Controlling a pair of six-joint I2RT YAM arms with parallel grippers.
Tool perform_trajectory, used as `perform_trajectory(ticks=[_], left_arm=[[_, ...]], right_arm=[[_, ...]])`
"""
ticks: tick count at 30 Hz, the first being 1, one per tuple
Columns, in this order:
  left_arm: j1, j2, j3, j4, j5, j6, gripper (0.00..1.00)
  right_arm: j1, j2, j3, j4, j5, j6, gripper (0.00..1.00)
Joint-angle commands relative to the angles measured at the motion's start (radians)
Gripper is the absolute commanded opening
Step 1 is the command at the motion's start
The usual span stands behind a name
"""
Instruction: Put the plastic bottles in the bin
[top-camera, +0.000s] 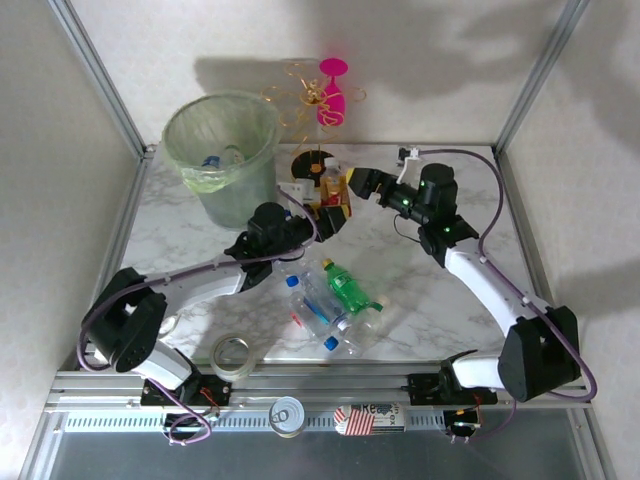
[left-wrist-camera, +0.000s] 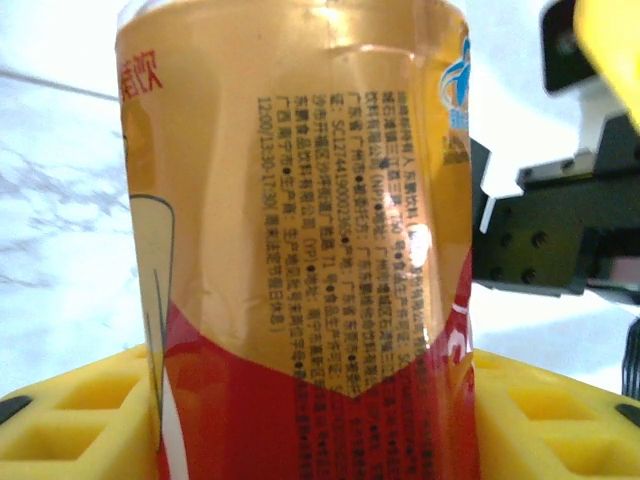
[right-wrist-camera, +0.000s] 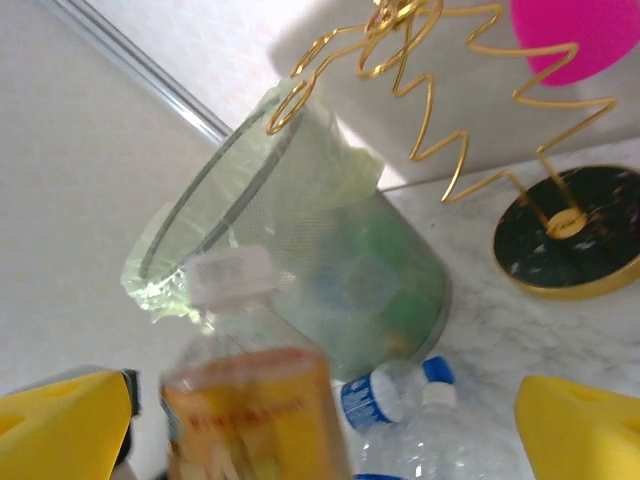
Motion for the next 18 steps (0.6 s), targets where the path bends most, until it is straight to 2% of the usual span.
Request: perform_trajectory(ticks=[1,9,18], left_arm=[[0.062,-0.072,0.041,-0.088,-0.058,0.051,0.55],[0.233,-0.111,0.273,-0.356,-0.118,0.135,0.54],[0.424,-0.056,0.502,-0.597,-0.170,0.181,0.55]], right_arm=[[-0.001,-0.026,0.003,-0.071,0.103,-0.085,0.99],[-0.001,0.007,-0.098,-0.073,0.073,-0.074,0.99],[0.004,0.024,-0.199,-0.027,0.026,-0.035,0.99]])
